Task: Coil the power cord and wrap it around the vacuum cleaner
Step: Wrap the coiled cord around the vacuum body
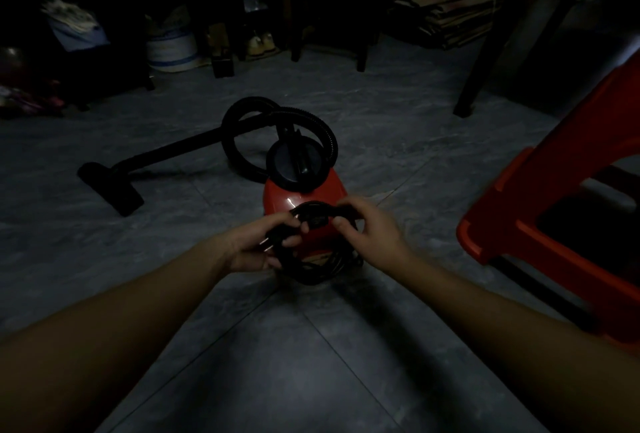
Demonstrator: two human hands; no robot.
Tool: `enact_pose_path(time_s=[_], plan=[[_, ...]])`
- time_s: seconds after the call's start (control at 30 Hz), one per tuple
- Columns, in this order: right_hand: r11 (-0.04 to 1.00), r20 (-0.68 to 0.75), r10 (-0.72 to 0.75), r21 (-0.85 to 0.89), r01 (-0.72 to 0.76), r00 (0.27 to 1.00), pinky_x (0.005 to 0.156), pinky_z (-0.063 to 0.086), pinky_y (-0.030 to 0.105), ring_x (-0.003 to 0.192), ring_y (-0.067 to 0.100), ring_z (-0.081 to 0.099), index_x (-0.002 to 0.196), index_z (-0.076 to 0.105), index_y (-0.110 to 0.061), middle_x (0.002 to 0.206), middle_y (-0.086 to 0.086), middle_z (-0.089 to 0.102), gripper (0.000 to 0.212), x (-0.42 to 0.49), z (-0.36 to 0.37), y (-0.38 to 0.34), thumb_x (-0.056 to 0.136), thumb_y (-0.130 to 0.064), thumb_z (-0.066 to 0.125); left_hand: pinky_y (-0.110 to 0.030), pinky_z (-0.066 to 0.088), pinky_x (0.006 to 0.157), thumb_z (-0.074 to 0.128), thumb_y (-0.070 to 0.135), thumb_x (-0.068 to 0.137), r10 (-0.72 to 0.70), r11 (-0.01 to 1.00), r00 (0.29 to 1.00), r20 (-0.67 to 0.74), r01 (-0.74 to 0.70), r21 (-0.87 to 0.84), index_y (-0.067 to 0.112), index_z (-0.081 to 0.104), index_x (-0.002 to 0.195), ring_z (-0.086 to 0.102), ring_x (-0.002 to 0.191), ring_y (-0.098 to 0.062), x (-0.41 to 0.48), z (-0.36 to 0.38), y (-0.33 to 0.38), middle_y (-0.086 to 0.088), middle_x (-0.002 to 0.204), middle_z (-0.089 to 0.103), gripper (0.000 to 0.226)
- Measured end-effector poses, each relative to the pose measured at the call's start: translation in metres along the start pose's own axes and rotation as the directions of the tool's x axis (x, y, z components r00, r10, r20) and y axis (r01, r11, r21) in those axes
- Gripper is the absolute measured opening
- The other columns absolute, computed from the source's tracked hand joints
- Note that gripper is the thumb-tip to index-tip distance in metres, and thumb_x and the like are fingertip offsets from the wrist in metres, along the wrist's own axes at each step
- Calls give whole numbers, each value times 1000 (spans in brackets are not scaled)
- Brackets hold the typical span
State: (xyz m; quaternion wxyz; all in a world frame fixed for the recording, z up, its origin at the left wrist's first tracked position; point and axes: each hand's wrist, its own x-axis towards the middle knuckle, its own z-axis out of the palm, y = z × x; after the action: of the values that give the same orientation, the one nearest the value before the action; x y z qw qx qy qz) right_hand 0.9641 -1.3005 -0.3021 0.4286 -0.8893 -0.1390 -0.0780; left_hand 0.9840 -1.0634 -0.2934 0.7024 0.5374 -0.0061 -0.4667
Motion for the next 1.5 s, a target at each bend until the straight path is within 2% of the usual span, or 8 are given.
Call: enact_pose_path(time_s=[0.13,0.43,0.6,0.83,0.97,1.17,1.3,1.5], plan=[[997,70,22,72,-27,997,94,53,38,106,11,64,125,64,-24,115,-2,70,41,0,6,-1,90,-44,56,-21,14,42,80,35,64,10,1000,999,42,-11,6,17,66,83,30,57,-14,-3,0,2,3,58,41,30],[971,173,81,210,-117,982,81,53,44,86,20,66,104,66,-18,91,2,69,24,-6,12,5,95,-35,51,-29,20,55,71,35,76,-40,992,997,-66,47,121,19,66,81,33,59,-13,-2,-1,0,3,62,46,18],[972,251,133,157,-176,959,86,54,32,93,12,67,112,67,-16,100,-1,71,22,-20,13,28,100,-28,53,-18,43,49,72,18,87,110,854,941,-321,76,514,16,66,98,57,54,-2,3,4,-9,1,78,64,12],[964,282,209,101,-246,936,61,40,5,62,-12,57,104,67,-22,64,-35,61,15,-19,9,42,101,-18,54,-14,44,55,74,10,87,342,677,906,-250,-53,734,-1,69,105,54,51,3,29,5,-26,12,56,62,22],[950,303,246,113,-292,921,60,38,10,58,-9,55,98,71,-14,61,-21,62,17,-19,16,48,99,-24,57,-31,55,71,76,26,84,465,534,846,-260,-34,845,16,72,99,66,72,-8,33,-6,-43,7,80,71,18],[947,338,272,73,-313,901,60,41,15,56,-5,52,91,69,-7,67,-9,58,23,-17,28,51,97,-27,61,-30,55,82,75,31,83,547,436,768,-334,79,896,22,74,105,69,89,-10,31,-9,-58,7,98,75,24],[945,239,308,31,-324,921,70,50,32,69,11,61,96,65,-16,76,-5,64,15,-7,30,63,94,-31,64,-38,57,74,70,37,83,637,384,672,-377,147,912,23,73,101,69,82,-15,37,5,-67,3,92,75,23],[936,240,342,2,-353,909,80,53,33,86,19,68,108,71,-9,94,5,73,26,-6,37,64,97,-31,60,-36,56,73,69,34,86,700,342,586,-409,227,912,16,71,104,70,85,-22,45,13,-73,-3,95,75,25]])
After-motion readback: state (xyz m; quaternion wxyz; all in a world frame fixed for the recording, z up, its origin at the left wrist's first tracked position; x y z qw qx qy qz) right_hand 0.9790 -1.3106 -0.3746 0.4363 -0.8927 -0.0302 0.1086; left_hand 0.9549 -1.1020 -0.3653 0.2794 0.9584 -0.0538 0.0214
